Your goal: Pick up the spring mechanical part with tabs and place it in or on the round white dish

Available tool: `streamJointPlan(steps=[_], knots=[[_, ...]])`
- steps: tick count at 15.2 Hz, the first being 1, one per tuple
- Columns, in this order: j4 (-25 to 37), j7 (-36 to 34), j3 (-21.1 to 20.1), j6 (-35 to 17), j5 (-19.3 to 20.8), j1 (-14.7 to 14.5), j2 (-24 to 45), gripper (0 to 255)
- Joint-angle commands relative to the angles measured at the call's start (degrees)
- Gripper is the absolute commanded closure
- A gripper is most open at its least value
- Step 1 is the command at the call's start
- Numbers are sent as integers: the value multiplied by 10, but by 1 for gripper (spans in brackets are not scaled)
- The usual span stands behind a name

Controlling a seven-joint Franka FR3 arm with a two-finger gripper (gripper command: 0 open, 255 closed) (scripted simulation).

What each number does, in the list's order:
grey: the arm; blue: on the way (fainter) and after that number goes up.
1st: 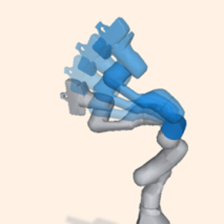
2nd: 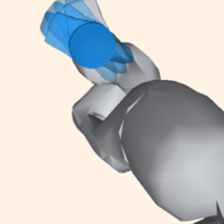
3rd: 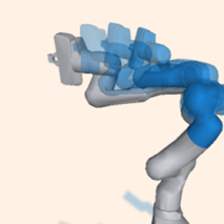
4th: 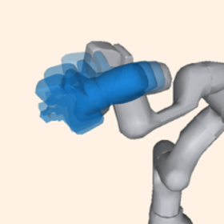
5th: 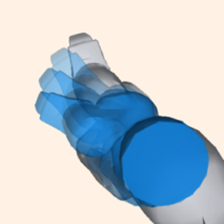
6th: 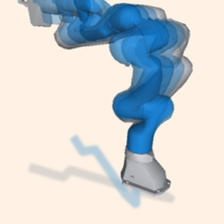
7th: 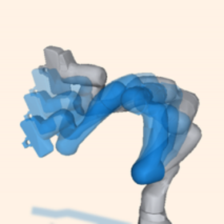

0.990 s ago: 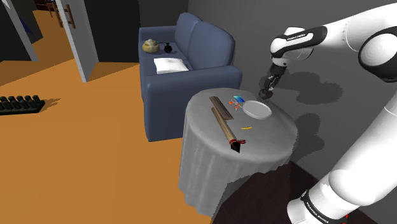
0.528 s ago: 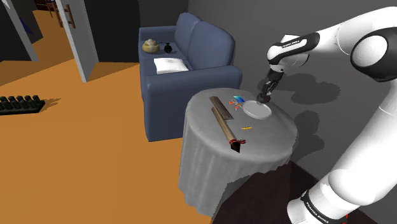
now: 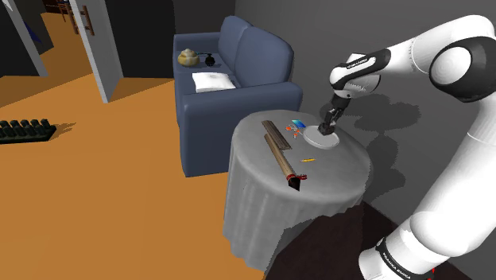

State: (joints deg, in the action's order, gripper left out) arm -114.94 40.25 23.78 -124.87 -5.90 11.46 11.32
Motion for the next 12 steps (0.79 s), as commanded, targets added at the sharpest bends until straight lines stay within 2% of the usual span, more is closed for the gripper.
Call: streamJointPlan(steps=[1, 6, 7, 12], knots=[[-1, 1, 0, -3, -1, 0, 2, 255], [-1, 1, 0, -3, -1, 0, 2, 255], [-1, 1, 0, -3, -1, 0, 2, 0], [-1, 1, 0, -3, -1, 0, 2, 0]])
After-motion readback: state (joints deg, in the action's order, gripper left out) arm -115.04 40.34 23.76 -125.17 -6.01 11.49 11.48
